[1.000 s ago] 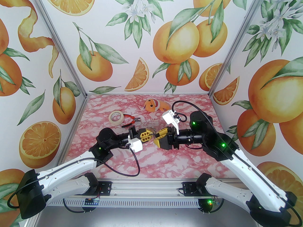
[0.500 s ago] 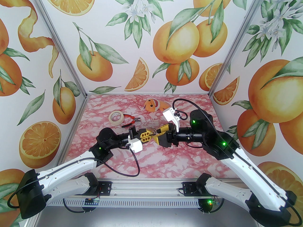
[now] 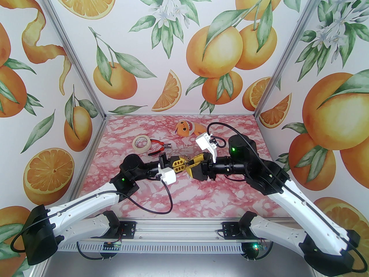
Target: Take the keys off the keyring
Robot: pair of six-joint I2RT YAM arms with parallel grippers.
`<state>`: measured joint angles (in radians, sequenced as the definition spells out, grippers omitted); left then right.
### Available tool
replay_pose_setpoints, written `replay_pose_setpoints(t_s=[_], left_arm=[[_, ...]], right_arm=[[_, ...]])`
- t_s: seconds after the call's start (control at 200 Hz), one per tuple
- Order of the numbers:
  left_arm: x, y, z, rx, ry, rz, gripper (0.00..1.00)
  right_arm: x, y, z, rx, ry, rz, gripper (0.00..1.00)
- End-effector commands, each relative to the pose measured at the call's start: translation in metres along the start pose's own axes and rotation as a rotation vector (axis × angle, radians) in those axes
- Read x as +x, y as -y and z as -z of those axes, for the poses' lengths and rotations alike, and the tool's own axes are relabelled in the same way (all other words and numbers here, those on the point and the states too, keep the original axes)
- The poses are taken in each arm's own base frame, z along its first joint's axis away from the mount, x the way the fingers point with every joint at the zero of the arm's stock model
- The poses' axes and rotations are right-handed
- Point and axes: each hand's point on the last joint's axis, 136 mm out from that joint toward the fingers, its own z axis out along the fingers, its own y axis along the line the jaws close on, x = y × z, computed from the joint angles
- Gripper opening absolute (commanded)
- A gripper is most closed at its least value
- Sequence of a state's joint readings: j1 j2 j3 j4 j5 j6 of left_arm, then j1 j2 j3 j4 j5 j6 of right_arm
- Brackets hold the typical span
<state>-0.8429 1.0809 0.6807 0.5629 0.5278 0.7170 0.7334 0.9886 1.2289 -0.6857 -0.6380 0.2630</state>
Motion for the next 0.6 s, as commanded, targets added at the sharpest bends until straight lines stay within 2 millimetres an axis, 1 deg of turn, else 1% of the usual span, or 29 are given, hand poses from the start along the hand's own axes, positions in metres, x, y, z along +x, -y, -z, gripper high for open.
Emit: replay_pose_setpoints(t_s=[0.0, 0.06, 0.125, 0.175, 0.355, 0.425, 0.595], left_arm=[[-0.020, -0.020, -0.003, -0.049, 0.044, -0.056, 0.07], [-0.021, -0.021, -0.003, -0.050, 0.045, -0.057, 0.07], [-0.022, -0.021, -0.002, -0.048, 0.046, -0.058, 0.07], [-0.022, -0.022, -0.002, -0.050, 0.047, -0.061, 0.07], [-0.021, -0.023, -0.002, -0.060, 0.043, -0.075, 0.07], [-0.021, -0.023, -0.003, -0.062, 0.044, -0.085, 0.07], [-0.022, -0.026, -0.005, -0.073, 0.048, -0.107, 0.07]], right_arm=[[0.008, -0.003, -0.001, -0.021, -0.032, -0.007, 0.46], [0.008, 0.000, -0.003, -0.004, -0.031, -0.006, 0.46], [0.002, 0.001, -0.001, 0.009, -0.009, 0.001, 0.50], [-0.003, 0.003, 0.000, 0.026, 0.012, -0.001, 0.50], [-0.013, 0.010, 0.013, 0.113, 0.074, -0.038, 0.53], [-0.015, 0.014, 0.015, 0.135, 0.088, -0.067, 0.55], [-0.012, 0.020, 0.006, 0.136, 0.062, -0.116, 0.56]])
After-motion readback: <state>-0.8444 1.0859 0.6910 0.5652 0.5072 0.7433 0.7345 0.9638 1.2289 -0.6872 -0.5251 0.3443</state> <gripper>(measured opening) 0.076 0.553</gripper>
